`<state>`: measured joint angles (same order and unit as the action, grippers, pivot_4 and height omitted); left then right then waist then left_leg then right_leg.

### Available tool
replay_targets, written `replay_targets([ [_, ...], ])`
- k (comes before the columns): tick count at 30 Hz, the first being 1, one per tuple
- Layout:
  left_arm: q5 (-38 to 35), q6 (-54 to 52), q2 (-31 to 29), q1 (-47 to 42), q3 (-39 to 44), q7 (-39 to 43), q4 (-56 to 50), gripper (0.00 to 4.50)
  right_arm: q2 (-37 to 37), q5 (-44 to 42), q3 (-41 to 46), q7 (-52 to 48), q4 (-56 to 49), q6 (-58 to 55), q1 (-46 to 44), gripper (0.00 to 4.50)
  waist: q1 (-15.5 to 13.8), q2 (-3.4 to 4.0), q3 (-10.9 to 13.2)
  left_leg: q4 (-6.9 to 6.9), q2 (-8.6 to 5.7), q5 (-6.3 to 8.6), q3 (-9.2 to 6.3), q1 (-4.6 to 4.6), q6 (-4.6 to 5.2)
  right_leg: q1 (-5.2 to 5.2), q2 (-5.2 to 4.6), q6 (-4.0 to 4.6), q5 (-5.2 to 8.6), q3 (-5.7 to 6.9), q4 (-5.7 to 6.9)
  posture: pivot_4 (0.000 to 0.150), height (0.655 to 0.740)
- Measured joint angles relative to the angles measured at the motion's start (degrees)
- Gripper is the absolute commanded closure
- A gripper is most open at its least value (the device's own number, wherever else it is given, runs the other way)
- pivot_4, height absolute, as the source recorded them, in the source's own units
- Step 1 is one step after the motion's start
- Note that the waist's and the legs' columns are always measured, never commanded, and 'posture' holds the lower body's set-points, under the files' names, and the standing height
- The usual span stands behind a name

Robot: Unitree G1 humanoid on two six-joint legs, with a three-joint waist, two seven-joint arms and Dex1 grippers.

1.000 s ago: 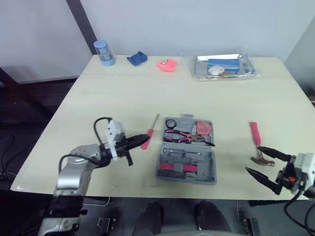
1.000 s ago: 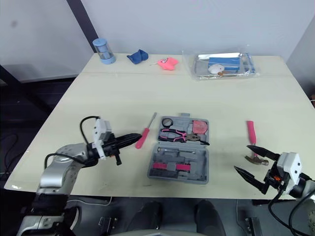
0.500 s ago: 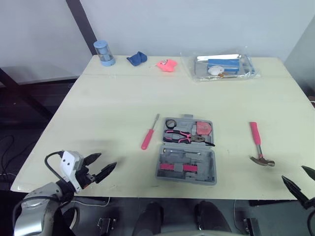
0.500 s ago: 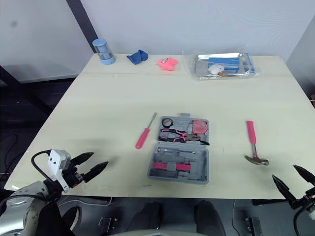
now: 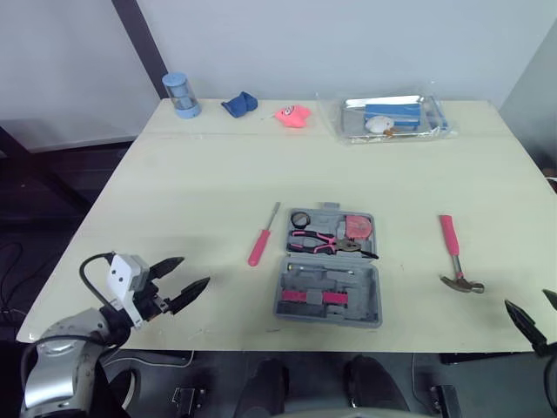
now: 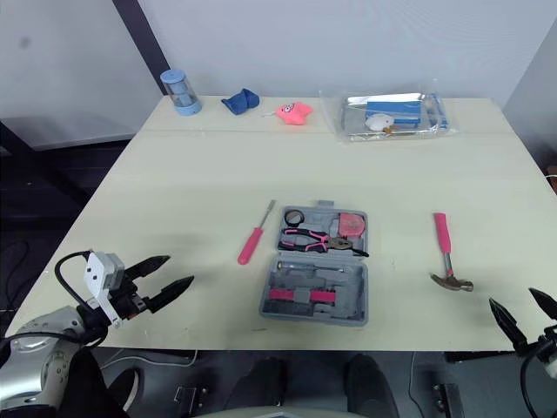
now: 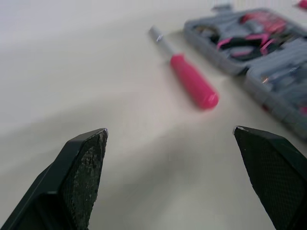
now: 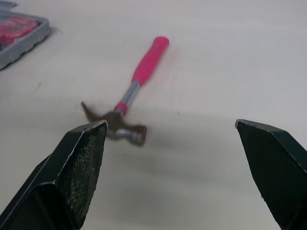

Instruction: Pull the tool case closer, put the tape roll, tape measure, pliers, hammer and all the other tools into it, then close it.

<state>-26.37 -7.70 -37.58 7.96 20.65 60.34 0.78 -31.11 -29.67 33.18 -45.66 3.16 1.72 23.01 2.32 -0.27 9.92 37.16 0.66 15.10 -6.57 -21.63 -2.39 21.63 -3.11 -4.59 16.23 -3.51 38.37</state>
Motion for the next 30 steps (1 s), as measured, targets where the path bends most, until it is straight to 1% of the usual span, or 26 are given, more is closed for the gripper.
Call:
replay_targets([
  [4, -0.53, -0.30, -1.18, -2.64, -3.48, 2.91, -2.81, 0.04, -0.02, 2.42, -3.86, 5.11, -3.89, -5.72, -2.25, 0.00, -0.03, 0.01, 0.00, 0.00, 0.00, 0.00, -0.01, -0.01, 0.00, 0.01, 0.00, 0.00, 0.00, 0.01, 0.00, 0.150, 0.7400],
  [5, -0.85, -0.82, -1.79, -3.54, -4.70, 3.97, -4.24, 0.04, 0.13, 2.73, -5.05, 7.74, -5.85, -8.79, -3.27, 0.00, -0.04, 0.02, 0.00, 0.00, 0.00, 0.00, -0.02, -0.02, 0.00, 0.01, 0.00, 0.00, 0.00, 0.01, 0.00, 0.150, 0.7400],
  [8, -1.14, -1.59, -2.92, -5.10, -6.55, 5.62, -6.47, 0.04, 0.94, 2.92, -6.57, 11.66, -8.82, -13.39, -4.91, 0.00, -0.02, 0.02, 0.00, 0.01, 0.00, 0.00, -0.03, -0.02, 0.00, 0.02, 0.01, 0.00, -0.01, 0.01, 0.00, 0.150, 0.7400],
  [11, -2.97, -2.87, -4.08, -8.74, -9.10, 8.02, -10.54, 0.04, 1.98, 3.35, -9.55, 18.72, -13.48, -21.60, -8.93, 0.00, 0.05, 0.05, 0.00, 0.01, 0.00, 0.00, -0.01, -0.01, 0.00, 0.02, 0.01, 0.00, 0.00, -0.01, 0.02, 0.150, 0.7400],
  [13, -3.19, -3.48, -4.58, -9.83, -9.90, 8.73, -11.06, 0.04, 2.14, 3.71, -10.41, 20.54, -14.34, -23.90, -10.12, 0.00, 0.03, 0.06, 0.00, 0.00, 0.00, 0.00, -0.02, -0.04, 0.00, 0.05, 0.02, 0.00, 0.00, 0.00, 0.02, 0.150, 0.7400],
  [16, -4.65, -5.07, -5.57, -13.80, -12.01, 11.04, -12.31, 0.04, 3.78, 5.28, -12.59, 26.54, -15.09, -30.01, -14.60, 0.00, 0.02, 0.06, 0.01, 0.01, -0.01, 0.00, -0.03, -0.07, 0.00, 0.07, 0.02, 0.00, -0.01, 0.02, 0.02, 0.150, 0.7400],
  [22, -6.94, -7.78, -7.02, -17.22, -14.02, 13.54, -15.97, 0.04, 5.52, 7.17, -13.20, 31.48, -14.03, -34.89, -17.00, 0.00, 0.02, 0.06, 0.02, 0.00, -0.01, 0.00, -0.04, -0.10, 0.00, 0.09, 0.02, 0.00, 0.00, 0.04, 0.00, 0.150, 0.7400],
  [30, -9.95, -11.22, -8.81, -18.95, -14.53, 16.31, -18.23, 0.04, 6.88, 6.95, -12.96, 32.49, -13.89, -38.67, -17.10, 0.00, 0.16, 0.09, 0.03, 0.00, 0.00, 0.00, -0.04, -0.08, 0.00, 0.09, 0.04, 0.00, 0.00, 0.03, 0.01, 0.150, 0.7400],
])
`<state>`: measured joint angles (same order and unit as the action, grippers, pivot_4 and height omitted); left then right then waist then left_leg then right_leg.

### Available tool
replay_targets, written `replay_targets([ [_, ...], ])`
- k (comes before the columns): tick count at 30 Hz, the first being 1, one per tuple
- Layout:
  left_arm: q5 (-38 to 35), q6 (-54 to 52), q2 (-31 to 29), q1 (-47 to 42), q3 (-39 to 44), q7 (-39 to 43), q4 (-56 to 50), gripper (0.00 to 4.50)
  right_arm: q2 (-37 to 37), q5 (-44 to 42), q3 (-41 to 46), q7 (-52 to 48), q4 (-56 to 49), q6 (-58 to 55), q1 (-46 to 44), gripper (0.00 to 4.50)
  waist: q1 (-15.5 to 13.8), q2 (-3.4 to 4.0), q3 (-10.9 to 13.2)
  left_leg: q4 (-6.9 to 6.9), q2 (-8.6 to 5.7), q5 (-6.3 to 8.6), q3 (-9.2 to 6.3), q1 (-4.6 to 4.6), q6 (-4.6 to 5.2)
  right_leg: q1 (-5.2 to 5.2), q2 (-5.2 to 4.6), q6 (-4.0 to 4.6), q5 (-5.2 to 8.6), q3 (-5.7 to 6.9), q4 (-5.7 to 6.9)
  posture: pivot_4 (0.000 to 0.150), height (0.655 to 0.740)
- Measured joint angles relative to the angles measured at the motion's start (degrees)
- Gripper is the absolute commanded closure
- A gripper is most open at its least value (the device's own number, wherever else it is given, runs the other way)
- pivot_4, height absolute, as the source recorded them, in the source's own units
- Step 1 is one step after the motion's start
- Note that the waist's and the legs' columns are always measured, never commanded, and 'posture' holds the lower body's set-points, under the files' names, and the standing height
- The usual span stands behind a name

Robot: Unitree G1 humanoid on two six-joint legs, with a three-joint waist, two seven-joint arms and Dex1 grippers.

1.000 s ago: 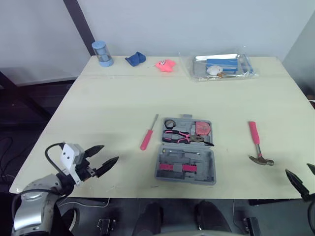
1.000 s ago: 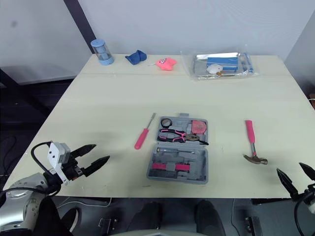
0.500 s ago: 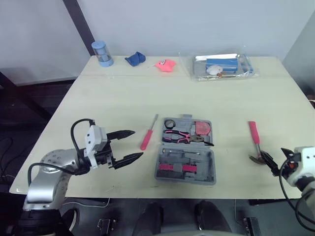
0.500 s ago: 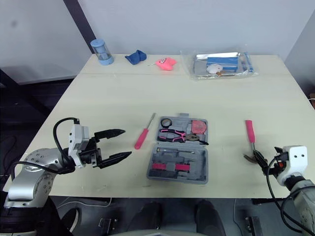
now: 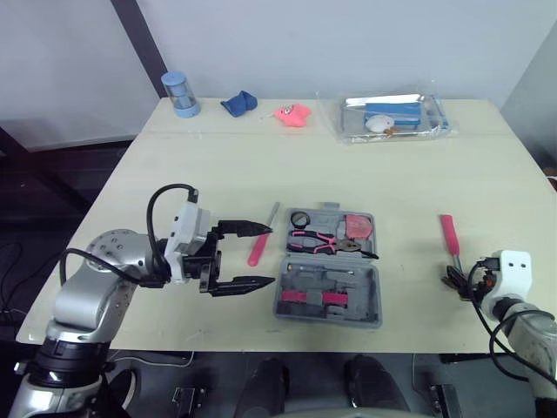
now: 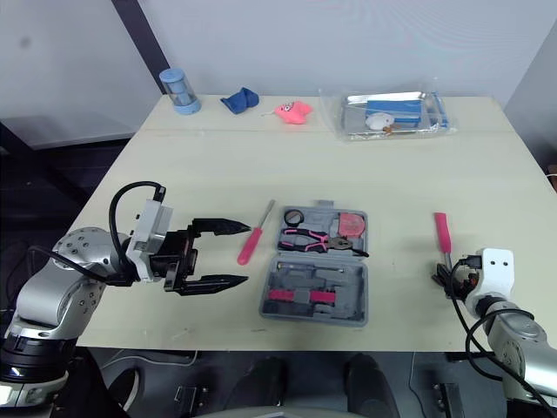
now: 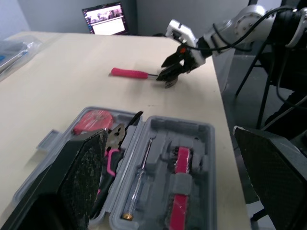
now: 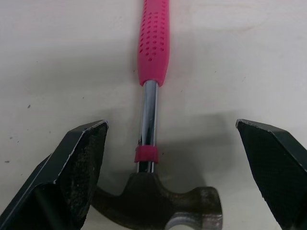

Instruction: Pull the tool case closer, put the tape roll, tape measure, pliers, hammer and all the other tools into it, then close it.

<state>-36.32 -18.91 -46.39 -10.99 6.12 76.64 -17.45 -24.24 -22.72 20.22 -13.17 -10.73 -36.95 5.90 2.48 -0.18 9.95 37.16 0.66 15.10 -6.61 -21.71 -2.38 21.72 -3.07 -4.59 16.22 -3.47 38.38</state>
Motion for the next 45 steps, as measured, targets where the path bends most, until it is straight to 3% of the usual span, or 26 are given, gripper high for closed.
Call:
replay_targets([
  [14, 0.67, 1.95, -0.35, -5.48, -4.02, 4.60, 0.29, 0.04, -0.04, -1.75, 1.47, -0.37, 0.46, -6.78, -2.59, 0.00, 0.12, -0.02, -0.01, -0.01, 0.04, 0.00, -0.01, 0.02, 0.00, 0.00, 0.07, 0.01, 0.00, -0.01, 0.00, 0.150, 0.7400],
  [17, 0.68, 1.95, -0.13, -5.98, -4.46, 4.68, 0.45, 0.00, -0.37, -1.71, 1.24, -0.87, 0.60, -7.89, -3.13, 0.83, 0.08, -0.04, -0.02, 0.00, 0.05, 0.00, -0.01, 0.02, 0.00, 0.00, 0.07, 0.01, 0.00, -0.01, 0.00, 0.150, 0.7400],
  [23, 0.68, 1.98, 0.52, -6.68, -4.54, 4.69, 0.51, 0.00, -0.64, -1.61, 1.20, -1.41, 1.03, -10.41, -3.86, 3.36, 0.07, -0.09, -0.05, 0.00, 0.06, 0.00, -0.02, 0.02, 0.00, -0.01, 0.08, 0.00, 0.00, 0.01, 0.00, 0.150, 0.7400],
  [25, 0.68, 1.98, 0.62, -6.82, -4.58, 4.71, 0.58, 0.00, -0.48, -1.67, 0.98, -1.49, 1.05, -10.56, -4.06, 4.47, 0.03, -0.11, -0.06, 0.00, 0.05, 0.00, -0.02, 0.01, 0.00, -0.01, 0.08, 0.00, 0.00, 0.00, 0.00, 0.150, 0.7400],
  [37, 0.69, 2.20, 1.35, -7.66, -4.71, 4.87, 1.19, 0.00, -0.58, -1.31, 1.01, -1.85, 1.16, -10.45, -4.33, 4.47, -0.04, -0.25, -0.12, 0.00, 0.05, 0.00, -0.02, 0.00, 0.00, -0.01, 0.08, 0.00, 0.00, 0.01, -0.02, 0.150, 0.7400],
  [45, 0.23, 1.40, 1.68, -7.21, -4.64, 4.75, 1.20, 0.00, -4.68, -1.74, 1.04, -7.83, 0.77, -7.46, -1.68, 4.47, -0.11, -0.04, 0.02, 0.00, 0.04, 0.00, -0.01, -0.04, 0.00, 0.00, 0.06, 0.00, 0.00, 0.01, -0.06, 0.150, 0.7400],
])
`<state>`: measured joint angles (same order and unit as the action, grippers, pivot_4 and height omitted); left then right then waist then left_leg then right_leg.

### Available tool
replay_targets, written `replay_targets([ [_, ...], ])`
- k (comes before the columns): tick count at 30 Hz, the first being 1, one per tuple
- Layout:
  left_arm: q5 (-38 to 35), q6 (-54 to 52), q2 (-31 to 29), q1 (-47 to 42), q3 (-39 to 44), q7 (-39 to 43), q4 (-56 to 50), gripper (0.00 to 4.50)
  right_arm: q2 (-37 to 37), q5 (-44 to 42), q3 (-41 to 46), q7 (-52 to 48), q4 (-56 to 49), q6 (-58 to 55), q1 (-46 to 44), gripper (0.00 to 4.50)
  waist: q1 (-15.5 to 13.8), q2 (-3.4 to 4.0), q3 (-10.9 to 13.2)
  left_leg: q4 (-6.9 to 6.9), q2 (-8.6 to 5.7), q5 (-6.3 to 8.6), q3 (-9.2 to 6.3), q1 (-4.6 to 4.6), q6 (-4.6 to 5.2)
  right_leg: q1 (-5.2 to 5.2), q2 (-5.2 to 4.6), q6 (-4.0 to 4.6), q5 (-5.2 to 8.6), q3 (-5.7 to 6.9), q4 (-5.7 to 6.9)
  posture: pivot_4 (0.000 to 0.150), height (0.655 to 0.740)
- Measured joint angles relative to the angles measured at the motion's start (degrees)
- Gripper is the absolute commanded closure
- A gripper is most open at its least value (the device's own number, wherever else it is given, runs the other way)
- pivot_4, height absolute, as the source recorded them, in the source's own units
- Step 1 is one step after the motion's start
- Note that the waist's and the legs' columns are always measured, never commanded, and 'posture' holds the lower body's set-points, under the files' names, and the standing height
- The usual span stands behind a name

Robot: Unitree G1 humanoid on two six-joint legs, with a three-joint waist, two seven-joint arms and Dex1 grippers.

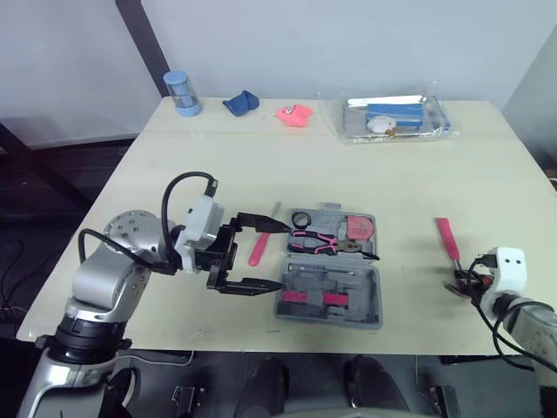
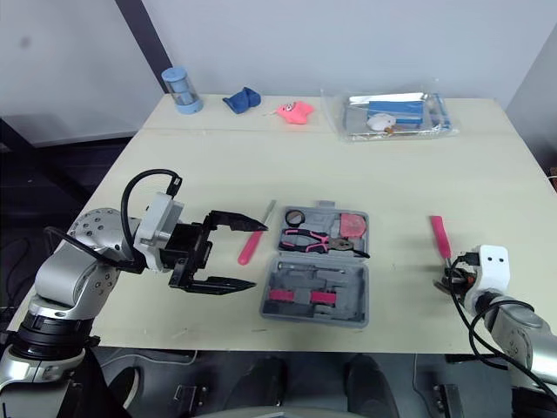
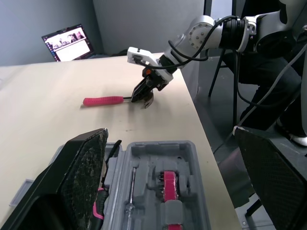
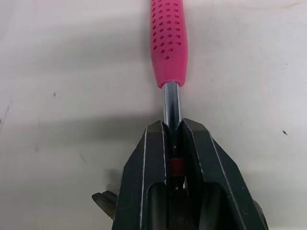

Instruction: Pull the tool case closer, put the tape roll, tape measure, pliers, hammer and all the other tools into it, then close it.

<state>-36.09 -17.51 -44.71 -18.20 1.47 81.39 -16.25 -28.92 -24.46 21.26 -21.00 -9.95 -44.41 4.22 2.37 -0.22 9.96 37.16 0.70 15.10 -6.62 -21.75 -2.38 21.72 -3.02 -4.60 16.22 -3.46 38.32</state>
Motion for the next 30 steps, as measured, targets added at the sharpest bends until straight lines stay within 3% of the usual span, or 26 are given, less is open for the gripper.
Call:
replay_targets([
  [2, -0.19, -0.78, 0.03, 0.06, 0.00, -0.13, 0.00, 0.00, -1.55, -0.14, -0.12, -1.86, -0.41, 0.52, 0.50, 4.47, 0.10, 0.07, 0.05, 0.01, 0.01, 0.00, 0.02, 0.01, 0.00, 0.00, 0.01, 0.00, 0.00, -0.02, 0.00, 0.150, 0.7400],
  [8, -0.09, -0.54, -0.77, 0.35, 0.20, 1.31, 2.09, 0.00, -15.28, -1.15, -1.18, -14.44, -7.16, 0.97, 2.79, 4.47, 0.20, 0.31, 0.24, 0.00, 0.03, 0.00, 0.02, 0.02, 0.00, 0.01, 0.04, -0.01, 0.00, -0.03, 0.01, 0.150, 0.7400],
  [15, 1.15, 2.20, -3.33, 0.53, 0.93, 4.06, 7.03, 0.00, -27.83, -8.90, -6.22, -26.47, -17.73, -7.80, 0.52, 4.47, 0.02, 0.17, 0.37, 0.02, 0.03, 0.00, -0.06, -0.05, 0.00, 0.00, 0.02, -0.01, 0.00, 0.07, -0.09, 0.150, 0.7400],
  [25, 4.73, 9.65, -6.91, 3.71, 2.03, 7.43, 12.30, 0.00, -34.16, -8.12, -28.32, -30.95, -25.08, -14.11, -19.32, 4.47, -0.03, 0.02, 0.67, 0.00, 0.03, 0.00, -0.19, -0.29, 0.00, 0.10, -0.04, -0.01, -0.01, 0.26, -0.34, 0.150, 0.7400],
  [30, 5.00, 10.64, -8.55, 3.15, 2.06, 7.92, 13.56, 0.00, -30.85, -5.05, -39.44, -31.43, -24.43, -18.18, -33.28, 4.47, 0.06, 0.05, 0.73, -0.02, 0.04, 0.00, -0.22, -0.47, -0.01, 0.34, -0.03, -0.01, -0.01, 0.30, -0.29, 0.150, 0.7400],
])
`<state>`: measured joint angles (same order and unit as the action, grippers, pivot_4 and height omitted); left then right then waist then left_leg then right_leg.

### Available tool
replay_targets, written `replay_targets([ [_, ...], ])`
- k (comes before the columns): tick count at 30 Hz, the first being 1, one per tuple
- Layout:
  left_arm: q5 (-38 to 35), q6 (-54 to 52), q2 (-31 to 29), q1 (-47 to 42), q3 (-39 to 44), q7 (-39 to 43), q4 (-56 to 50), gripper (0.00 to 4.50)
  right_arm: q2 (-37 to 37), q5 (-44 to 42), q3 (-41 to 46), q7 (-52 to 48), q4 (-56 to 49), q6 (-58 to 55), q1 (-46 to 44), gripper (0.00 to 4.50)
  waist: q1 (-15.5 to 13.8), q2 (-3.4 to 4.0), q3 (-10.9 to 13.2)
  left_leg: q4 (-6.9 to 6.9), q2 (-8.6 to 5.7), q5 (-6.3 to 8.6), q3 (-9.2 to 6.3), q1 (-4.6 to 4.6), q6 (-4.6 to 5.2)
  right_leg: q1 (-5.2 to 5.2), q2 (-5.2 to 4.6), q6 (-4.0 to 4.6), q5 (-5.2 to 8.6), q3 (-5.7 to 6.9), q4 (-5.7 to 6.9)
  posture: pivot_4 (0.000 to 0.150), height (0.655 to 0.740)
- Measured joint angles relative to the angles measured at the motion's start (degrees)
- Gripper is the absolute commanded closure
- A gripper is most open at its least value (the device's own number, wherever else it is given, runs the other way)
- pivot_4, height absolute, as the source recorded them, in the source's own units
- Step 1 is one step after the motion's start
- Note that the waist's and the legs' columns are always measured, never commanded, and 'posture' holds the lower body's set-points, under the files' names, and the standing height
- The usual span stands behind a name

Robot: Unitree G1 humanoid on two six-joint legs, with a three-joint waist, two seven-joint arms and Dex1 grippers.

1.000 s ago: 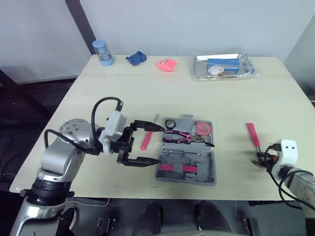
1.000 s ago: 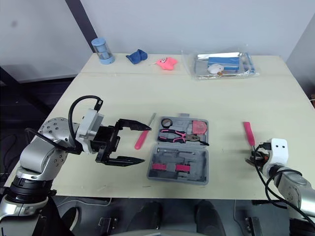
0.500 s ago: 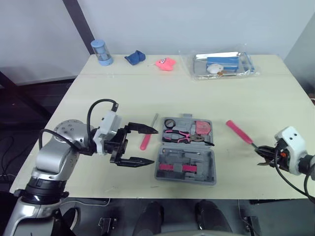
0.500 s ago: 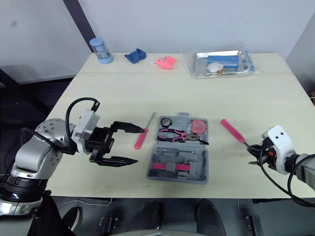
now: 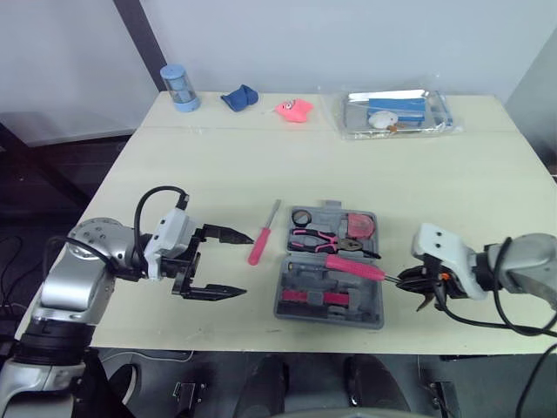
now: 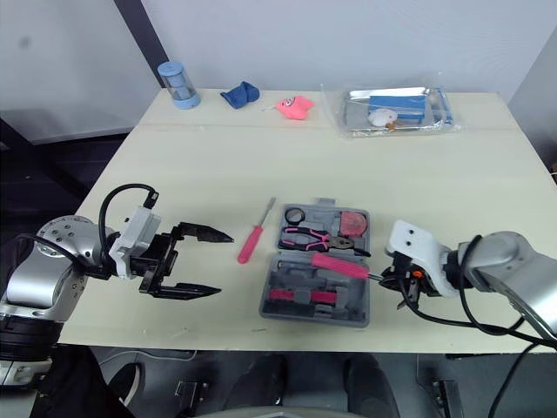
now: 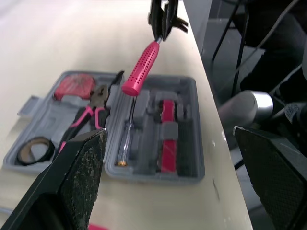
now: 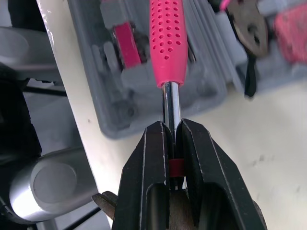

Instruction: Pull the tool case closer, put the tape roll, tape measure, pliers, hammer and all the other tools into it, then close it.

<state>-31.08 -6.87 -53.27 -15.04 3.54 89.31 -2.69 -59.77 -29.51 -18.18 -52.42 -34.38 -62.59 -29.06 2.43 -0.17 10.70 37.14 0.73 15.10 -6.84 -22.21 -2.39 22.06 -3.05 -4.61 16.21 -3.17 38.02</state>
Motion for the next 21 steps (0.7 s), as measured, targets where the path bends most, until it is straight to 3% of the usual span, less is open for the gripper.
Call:
replay_targets([
  [3, -0.09, 0.19, -1.21, -0.46, -0.25, 0.06, 0.65, 0.00, 4.48, 2.12, -7.54, 0.28, 1.16, -3.05, -7.46, 4.47, 0.19, 0.00, 0.01, 0.01, 0.01, -0.01, -0.01, -0.24, -0.01, 0.28, 0.02, 0.01, -0.01, 0.00, 0.06, 0.150, 0.7400],
  [8, -0.23, 0.75, -2.16, 0.63, -0.81, 0.13, 1.10, 0.00, 7.80, 5.14, -16.53, 1.15, 1.54, -6.91, -12.20, 4.47, -0.08, 0.00, 0.01, 0.07, -0.07, -0.04, -0.11, -0.82, -0.07, 0.78, -0.07, 0.02, -0.01, 0.11, 0.17, 0.150, 0.7400],
  [21, -1.18, 1.29, -3.65, 4.90, 0.44, 0.24, -0.74, 0.00, 12.87, 10.27, -24.45, 2.90, 4.37, -9.23, -16.48, 4.47, 0.17, 0.01, 0.02, 0.15, -0.07, -0.01, -0.11, -0.70, -0.02, 0.78, -0.05, 0.03, -0.01, 0.09, 0.47, 0.150, 0.7400],
])
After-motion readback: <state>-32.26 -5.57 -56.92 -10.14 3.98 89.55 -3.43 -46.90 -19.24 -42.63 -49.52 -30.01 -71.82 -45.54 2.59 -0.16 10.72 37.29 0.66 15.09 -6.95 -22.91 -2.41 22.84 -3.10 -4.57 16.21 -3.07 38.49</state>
